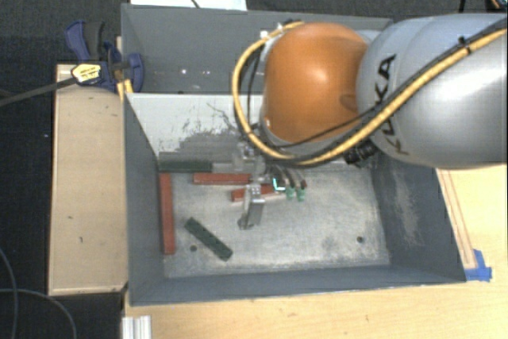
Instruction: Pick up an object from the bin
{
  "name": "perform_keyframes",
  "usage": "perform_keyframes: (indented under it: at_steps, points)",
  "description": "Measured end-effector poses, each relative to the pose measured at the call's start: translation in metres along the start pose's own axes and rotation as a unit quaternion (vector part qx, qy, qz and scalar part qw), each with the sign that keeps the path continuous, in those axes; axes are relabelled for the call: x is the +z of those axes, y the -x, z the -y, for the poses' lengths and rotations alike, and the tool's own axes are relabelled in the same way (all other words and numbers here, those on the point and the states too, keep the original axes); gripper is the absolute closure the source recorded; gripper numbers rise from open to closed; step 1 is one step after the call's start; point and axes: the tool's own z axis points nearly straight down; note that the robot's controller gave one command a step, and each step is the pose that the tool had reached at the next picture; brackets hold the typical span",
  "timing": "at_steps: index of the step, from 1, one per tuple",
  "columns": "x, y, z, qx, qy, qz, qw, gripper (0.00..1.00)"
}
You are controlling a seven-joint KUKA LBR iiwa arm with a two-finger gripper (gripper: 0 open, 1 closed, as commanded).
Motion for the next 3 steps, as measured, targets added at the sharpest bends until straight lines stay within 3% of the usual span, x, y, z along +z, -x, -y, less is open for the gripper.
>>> perform_keyframes:
  at_steps: [1, 2, 3]
  points:
    - [0.116, 0.022, 0.030, -0.154, -0.001, 0.0008, 0.9880, 0.00]
    - [0.166, 0.063, 0.091, -0.105, -0.001, 0.0042, 0.9944, 0.00]
    - [0.163, 0.067, 0.075, -0.050, 0.001, 0.0072, 0.9987, 0.00]
